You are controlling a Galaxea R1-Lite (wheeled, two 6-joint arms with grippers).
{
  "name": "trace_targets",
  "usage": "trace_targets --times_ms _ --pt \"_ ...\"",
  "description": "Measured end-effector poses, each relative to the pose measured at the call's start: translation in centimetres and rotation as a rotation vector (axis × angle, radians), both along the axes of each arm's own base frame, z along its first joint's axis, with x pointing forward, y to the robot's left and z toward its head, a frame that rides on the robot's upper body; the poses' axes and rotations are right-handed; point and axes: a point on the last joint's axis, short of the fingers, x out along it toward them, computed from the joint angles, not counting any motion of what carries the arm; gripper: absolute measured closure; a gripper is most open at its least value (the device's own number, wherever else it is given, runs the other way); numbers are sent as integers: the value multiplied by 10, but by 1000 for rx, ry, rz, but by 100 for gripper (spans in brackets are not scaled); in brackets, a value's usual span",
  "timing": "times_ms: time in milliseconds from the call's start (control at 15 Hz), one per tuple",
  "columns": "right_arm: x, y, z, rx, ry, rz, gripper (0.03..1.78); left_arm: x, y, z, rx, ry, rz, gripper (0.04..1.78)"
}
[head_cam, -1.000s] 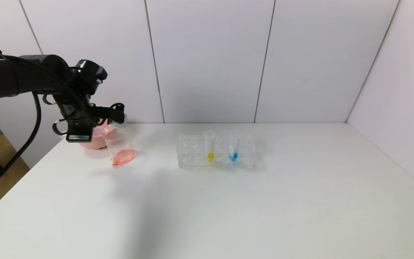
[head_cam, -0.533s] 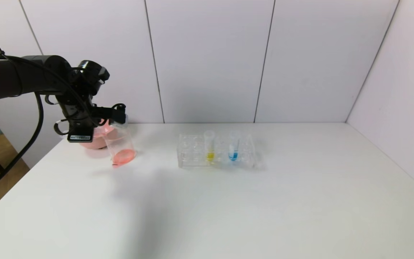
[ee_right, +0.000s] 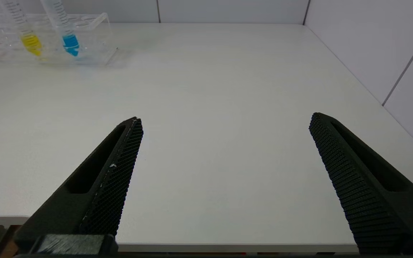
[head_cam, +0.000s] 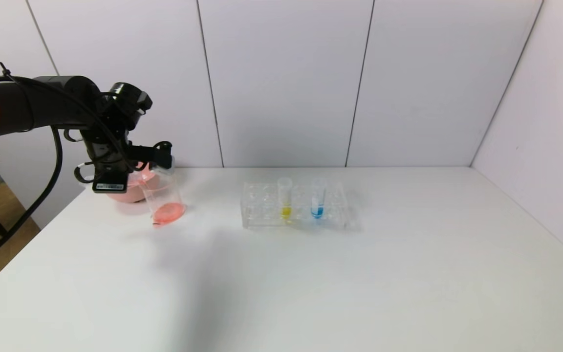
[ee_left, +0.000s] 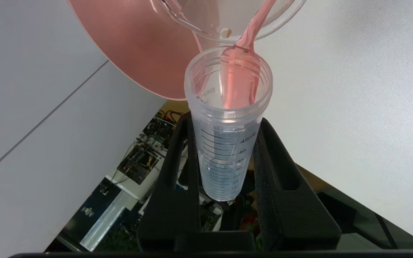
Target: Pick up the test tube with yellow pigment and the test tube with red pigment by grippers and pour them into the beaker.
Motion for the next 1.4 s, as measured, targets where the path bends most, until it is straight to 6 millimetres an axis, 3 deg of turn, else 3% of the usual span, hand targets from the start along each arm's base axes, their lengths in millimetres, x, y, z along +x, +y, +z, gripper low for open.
trace_targets --times_ms 1400 --pt "0 0 0 0 0 0 11 3 -4 -3 39 -9 13 137"
